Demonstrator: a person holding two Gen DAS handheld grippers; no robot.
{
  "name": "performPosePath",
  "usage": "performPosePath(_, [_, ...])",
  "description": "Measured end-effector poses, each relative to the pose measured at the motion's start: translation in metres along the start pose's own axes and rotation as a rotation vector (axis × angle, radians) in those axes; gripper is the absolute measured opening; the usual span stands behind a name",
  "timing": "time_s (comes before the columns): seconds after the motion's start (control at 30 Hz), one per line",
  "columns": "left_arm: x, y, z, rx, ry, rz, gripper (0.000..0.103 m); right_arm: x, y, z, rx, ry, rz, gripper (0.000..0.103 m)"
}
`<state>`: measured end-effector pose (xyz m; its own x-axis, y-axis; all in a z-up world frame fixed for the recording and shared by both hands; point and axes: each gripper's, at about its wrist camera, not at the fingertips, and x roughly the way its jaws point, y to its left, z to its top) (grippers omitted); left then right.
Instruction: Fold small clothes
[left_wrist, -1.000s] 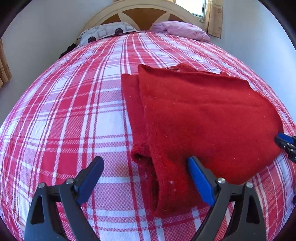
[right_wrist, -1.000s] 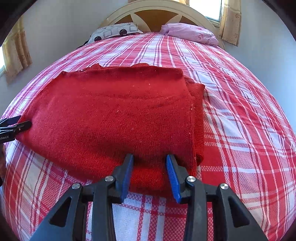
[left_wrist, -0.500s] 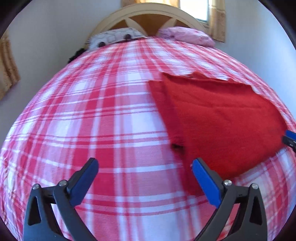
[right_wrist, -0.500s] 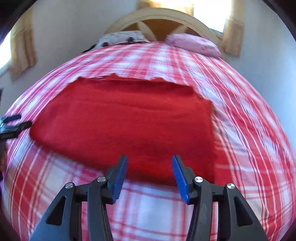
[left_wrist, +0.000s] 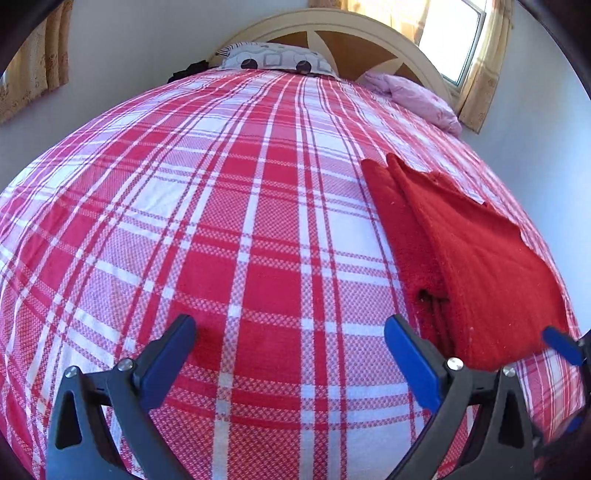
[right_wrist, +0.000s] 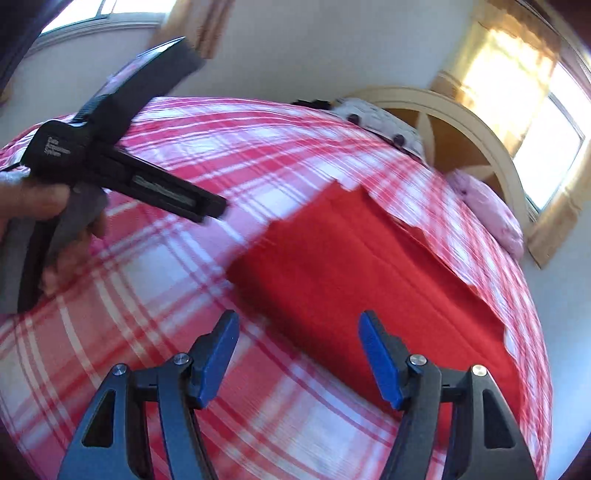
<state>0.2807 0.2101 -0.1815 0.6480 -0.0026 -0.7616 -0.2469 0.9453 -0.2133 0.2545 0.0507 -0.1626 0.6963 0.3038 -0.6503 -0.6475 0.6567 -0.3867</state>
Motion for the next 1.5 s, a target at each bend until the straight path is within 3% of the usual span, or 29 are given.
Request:
performPosePath(0.23, [-0.002,0.006,0.000,-0.018,-0.009,-0.026,0.103,0.031,0.031,0.019,-0.127,0.008,-0.125,0.068])
performPosePath(0.47, [-0.004,0.014,0.001,-0.054,-0.013,-0.083,0.103,0.035,0.034,0.008,-0.122,-0.021,-0.174,0.068])
performPosePath(0.57, [-0.002,0.021,0.010,-0.080,0.019,-0.144,0.103,0.033,0.027,0.007,-0.078,-0.024,-0.140,0.058])
performPosePath(0.63, [-0.005,0.026,0.018,-0.113,0.020,-0.186,0.103,0.035,0.023,0.006,-0.034,-0.001,-0.124,0.037])
performPosePath(0.73, [-0.009,0.022,0.038,-0.108,-0.008,-0.218,0.103,0.039,0.026,0.008,-0.033,0.006,-0.128,0.037])
performPosePath(0.9, [0.010,-0.006,0.077,-0.046,0.020,-0.308,0.103,0.041,0.028,0.009,-0.033,-0.001,-0.135,0.037])
performPosePath(1.1, [0.071,-0.034,0.112,-0.033,0.098,-0.332,0.103,0.043,0.027,0.010,-0.032,0.005,-0.130,0.037])
performPosePath(1.43, [0.103,-0.048,0.114,-0.002,0.147,-0.300,0.103,0.047,0.019,0.007,-0.015,-0.002,-0.115,0.037])
performPosePath(1.47, [0.102,-0.049,0.114,0.008,0.141,-0.294,0.098,0.047,0.018,0.006,-0.014,-0.003,-0.114,0.037])
performPosePath(1.5, [0.102,-0.050,0.114,0.020,0.134,-0.290,0.086,0.047,0.018,0.006,-0.013,-0.004,-0.114,0.037])
